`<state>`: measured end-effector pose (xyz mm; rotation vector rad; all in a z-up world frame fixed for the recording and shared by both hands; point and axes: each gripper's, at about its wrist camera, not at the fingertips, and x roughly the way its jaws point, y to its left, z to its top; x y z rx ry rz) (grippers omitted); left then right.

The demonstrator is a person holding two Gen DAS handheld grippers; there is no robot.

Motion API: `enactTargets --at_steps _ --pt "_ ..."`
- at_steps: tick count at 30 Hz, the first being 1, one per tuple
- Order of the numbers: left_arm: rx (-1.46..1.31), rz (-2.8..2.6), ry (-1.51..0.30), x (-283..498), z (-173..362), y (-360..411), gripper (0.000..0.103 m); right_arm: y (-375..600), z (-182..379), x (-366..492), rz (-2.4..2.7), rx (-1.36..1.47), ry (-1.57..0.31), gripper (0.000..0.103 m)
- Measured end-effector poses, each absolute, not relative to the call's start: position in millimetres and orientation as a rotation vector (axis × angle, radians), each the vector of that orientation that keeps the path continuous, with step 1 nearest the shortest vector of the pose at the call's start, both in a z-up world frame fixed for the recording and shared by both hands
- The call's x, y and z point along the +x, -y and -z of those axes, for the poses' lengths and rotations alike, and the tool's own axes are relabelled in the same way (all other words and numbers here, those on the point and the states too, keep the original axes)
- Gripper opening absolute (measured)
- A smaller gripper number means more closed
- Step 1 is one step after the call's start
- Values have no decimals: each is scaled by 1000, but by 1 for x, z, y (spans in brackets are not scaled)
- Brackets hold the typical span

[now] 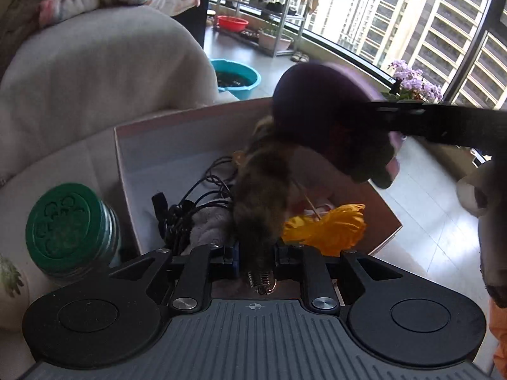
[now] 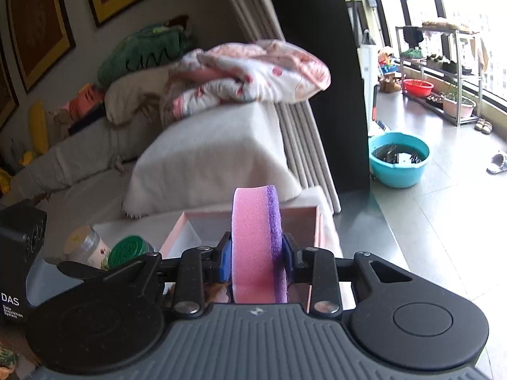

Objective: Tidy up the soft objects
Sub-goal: 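Lower the sponge into the pink box with the right tool while the left releases the keychain there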

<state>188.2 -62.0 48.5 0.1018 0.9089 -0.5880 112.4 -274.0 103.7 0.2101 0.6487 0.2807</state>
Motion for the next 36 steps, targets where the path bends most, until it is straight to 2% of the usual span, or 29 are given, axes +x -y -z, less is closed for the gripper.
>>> enactTargets --at_steps 4,10,17,20,22,23,25,26,29,32,34,36 --pt "124 596 -794 178 -68 57 22 239 -86 117 -248 23 -672 31" --pt "-15 585 -696 174 -101 42 22 202 -62 125 -275 -126 -737 31" --pt "-50 610 -798 170 -95 46 21 198 -58 133 -243 -171 -762 31" --pt "20 578 -876 176 -71 56 20 216 -70 125 -312 -95 -748 37" --pt "50 568 -899 178 -62 60 20 230 -80 118 -353 -36 -724 48" --pt "60 566 -901 179 -59 62 20 236 -83 116 -359 -11 -712 57" --pt "73 554 -892 180 -59 63 20 246 -89 114 -372 49 -690 59" --pt "81 545 -887 178 -61 63 20 248 -91 114 -381 69 -689 58" --pt "110 512 -878 175 -63 64 21 245 -87 123 -407 99 -720 31" --pt "136 478 -878 171 -64 62 21 237 -79 132 -434 126 -738 25" --pt "127 478 -874 167 -65 61 21 231 -76 140 -440 132 -758 16" --pt "112 469 -881 167 -64 60 21 226 -72 150 -455 149 -776 13"
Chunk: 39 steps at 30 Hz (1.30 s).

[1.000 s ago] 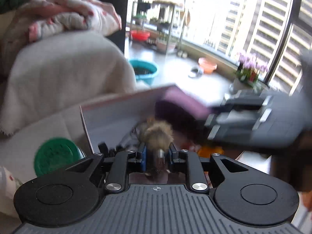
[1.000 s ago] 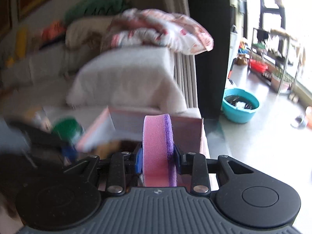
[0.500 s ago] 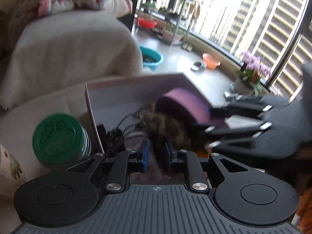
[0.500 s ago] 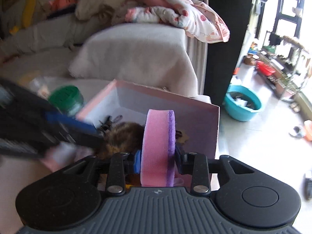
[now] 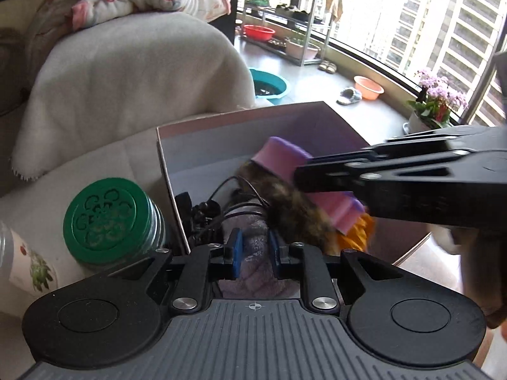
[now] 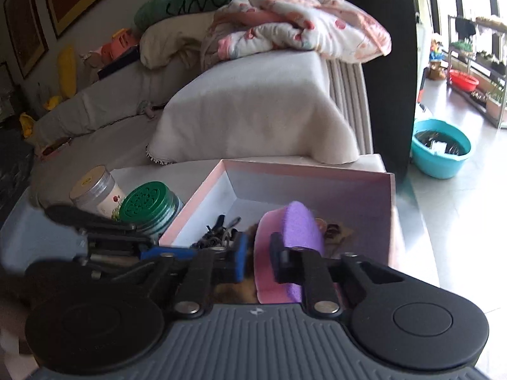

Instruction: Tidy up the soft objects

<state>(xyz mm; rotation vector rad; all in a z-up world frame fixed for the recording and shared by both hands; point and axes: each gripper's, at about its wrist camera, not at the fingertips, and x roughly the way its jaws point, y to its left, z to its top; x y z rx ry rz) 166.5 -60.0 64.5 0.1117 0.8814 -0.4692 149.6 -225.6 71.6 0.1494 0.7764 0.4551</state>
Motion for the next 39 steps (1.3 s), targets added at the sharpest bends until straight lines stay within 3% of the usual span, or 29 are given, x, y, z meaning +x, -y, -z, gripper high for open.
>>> enactTargets --at_steps 9,17,19,21,26,28,30,36,39 --pt "81 469 -929 171 -59 58 22 206 -42 179 -472 201 -907 10" --pt "-31 524 -902 151 -71 38 21 207 -60 161 -442 141 -843 12" --pt "-60 530 -871 136 -74 26 21 210 -66 147 -406 136 -814 21" --pt "-84 523 -836 120 -78 12 21 213 -72 134 -358 154 -795 41" --pt "-48 436 -695 61 -85 -31 21 215 -92 82 -240 185 -685 47" --pt "-16 385 -669 38 -82 -47 21 206 -101 49 -209 148 -599 56" --pt "4 325 -685 22 -72 -60 21 193 -102 23 -188 95 -548 74" --pt "-16 218 -783 -8 -27 -72 21 149 -50 -4 -225 -31 -726 76" --pt "-12 197 -740 -20 -16 -68 25 140 -20 3 -234 -20 -843 78"
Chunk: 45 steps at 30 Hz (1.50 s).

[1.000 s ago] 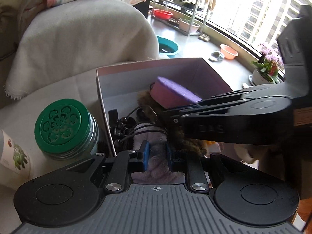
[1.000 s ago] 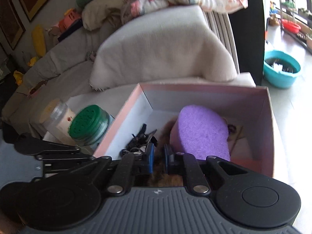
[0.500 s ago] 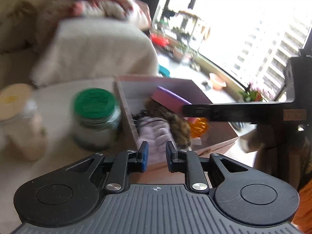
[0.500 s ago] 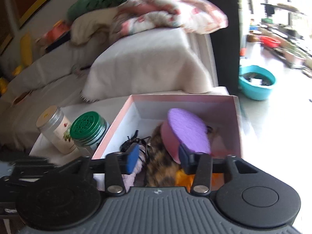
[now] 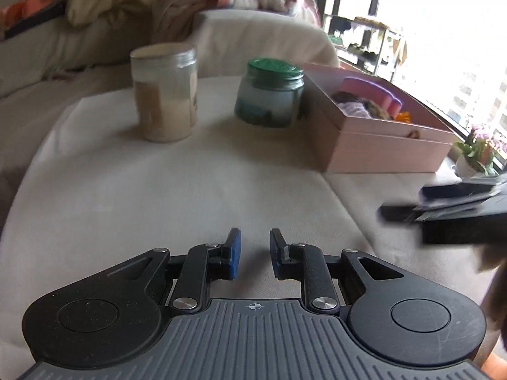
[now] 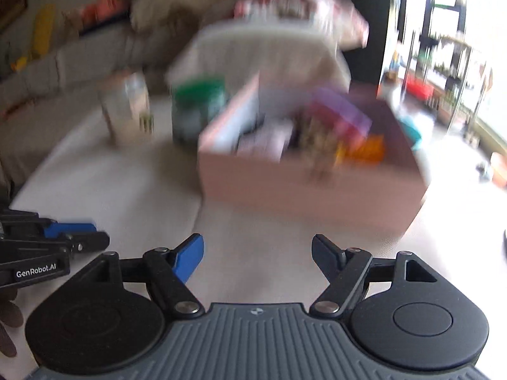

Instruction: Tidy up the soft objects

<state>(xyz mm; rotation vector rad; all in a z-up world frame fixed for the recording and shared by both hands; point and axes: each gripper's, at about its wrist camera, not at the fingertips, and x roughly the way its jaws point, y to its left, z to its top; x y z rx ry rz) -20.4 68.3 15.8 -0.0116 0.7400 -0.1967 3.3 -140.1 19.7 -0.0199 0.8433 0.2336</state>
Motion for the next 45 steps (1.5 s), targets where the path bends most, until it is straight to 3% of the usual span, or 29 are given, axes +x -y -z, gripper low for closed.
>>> enactTargets --at_steps 3,4,5,6,10,21,45 --pt "-13 201 -716 -26 -13 -59 50 134 -13 -1 -206 -66 -805 80" --pt "1 212 -709 -27 -12 -54 64 135 -13 1 -197 -58 -811 82" --pt "26 217 -705 -28 -11 -47 73 137 -11 4 -182 -43 -818 89" --pt "41 210 -702 -27 -10 -41 75 139 -10 6 -172 -37 -820 95" --pt "-17 118 -676 -22 -9 -32 74 149 -4 12 -153 -24 -818 103" --pt "21 30 -653 -14 -5 -21 73 155 3 -2 -127 -9 -704 103" --pt "21 30 -653 -14 -5 -21 73 156 3 -2 -125 -5 -705 103"
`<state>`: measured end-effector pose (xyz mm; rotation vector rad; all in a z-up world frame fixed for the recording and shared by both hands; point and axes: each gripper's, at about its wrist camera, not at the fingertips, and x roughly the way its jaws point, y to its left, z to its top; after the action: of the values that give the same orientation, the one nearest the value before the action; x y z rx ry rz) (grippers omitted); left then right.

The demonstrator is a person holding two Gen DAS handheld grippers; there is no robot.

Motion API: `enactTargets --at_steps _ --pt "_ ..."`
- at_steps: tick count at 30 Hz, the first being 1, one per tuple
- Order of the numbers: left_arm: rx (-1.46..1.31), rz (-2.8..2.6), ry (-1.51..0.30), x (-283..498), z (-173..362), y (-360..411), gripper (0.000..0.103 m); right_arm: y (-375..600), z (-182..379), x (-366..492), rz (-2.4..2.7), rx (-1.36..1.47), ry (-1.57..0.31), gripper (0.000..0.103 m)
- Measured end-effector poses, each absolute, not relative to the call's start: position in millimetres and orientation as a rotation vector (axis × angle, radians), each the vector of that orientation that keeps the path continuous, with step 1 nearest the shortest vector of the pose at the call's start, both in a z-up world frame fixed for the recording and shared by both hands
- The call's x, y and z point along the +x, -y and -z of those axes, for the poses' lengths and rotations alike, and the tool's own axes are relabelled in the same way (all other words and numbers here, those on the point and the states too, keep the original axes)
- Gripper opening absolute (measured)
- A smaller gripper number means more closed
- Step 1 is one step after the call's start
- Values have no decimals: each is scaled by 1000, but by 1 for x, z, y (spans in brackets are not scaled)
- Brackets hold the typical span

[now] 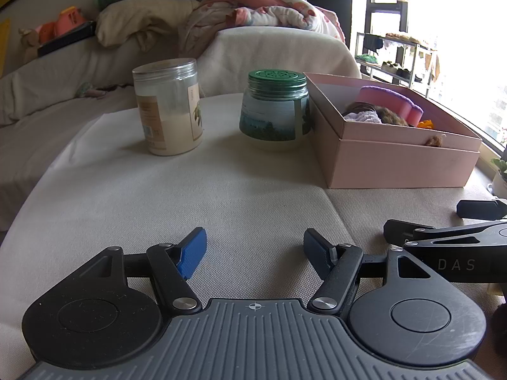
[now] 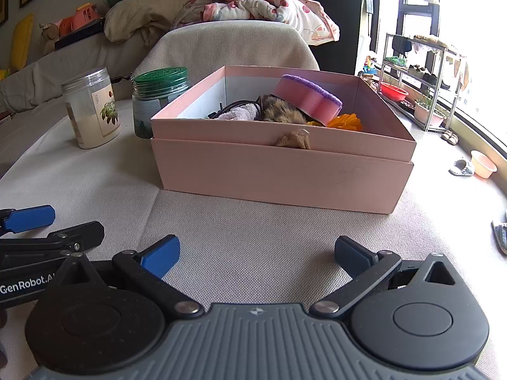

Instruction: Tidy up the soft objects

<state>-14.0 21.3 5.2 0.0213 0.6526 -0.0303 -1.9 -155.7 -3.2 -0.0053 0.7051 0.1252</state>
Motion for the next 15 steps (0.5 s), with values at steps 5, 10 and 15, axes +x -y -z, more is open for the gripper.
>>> enactTargets --at_steps 5,10,15 --pt "21 30 -653 -14 -5 -21 73 156 3 -2 -125 -6 -705 103" --pt "21 30 -653 -14 -5 -21 73 156 3 -2 -125 -5 -705 103" --pt "22 30 -653 -14 -5 -22 73 156 3 -2 -125 -6 -705 103"
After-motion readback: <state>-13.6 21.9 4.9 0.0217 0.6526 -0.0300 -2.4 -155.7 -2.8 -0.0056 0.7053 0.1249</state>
